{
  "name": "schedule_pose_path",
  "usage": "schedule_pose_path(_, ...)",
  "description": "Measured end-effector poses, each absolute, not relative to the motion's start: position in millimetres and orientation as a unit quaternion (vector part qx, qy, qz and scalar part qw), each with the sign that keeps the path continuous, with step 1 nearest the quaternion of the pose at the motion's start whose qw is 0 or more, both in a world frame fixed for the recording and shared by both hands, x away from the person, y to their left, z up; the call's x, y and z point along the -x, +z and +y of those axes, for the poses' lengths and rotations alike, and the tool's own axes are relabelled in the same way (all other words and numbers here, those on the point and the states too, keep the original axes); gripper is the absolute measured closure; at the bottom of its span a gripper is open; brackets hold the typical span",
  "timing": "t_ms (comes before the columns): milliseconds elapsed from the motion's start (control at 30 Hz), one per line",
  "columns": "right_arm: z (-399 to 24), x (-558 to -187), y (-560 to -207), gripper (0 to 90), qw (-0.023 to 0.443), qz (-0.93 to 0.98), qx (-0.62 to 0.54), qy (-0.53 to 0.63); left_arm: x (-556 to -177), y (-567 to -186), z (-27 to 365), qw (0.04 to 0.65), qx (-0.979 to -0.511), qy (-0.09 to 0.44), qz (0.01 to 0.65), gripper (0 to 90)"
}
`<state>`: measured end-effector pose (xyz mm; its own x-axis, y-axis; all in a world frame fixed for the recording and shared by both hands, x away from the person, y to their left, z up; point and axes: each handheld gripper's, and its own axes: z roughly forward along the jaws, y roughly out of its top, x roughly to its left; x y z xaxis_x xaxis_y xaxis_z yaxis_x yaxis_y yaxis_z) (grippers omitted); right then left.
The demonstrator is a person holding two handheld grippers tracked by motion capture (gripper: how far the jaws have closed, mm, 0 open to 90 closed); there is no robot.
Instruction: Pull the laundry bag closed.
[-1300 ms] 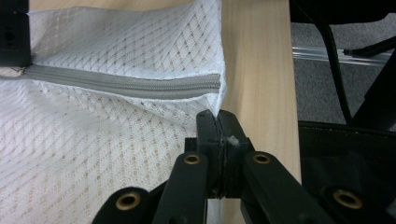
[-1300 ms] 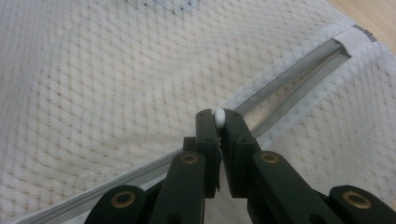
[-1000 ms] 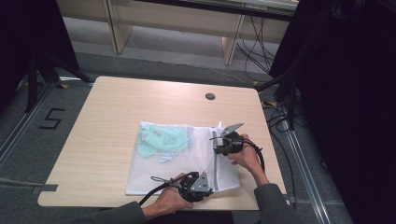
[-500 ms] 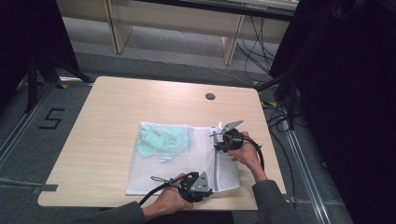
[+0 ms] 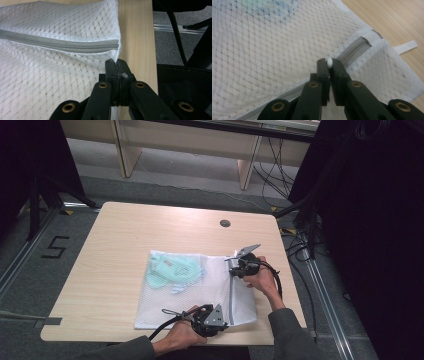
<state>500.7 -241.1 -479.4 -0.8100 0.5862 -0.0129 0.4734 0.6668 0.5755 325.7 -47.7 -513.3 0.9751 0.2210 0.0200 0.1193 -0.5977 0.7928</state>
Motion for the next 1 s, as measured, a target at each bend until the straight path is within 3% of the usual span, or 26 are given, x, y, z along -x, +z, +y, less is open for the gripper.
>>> schedule_pose_path(1000, -240.1, -518.2, -482.1, 86.5, 0.111, 0.904, -0.298, 0.285, -325.2, -512.4, -46.4, 0.439, -0.892, 0.052, 0.094, 89.1)
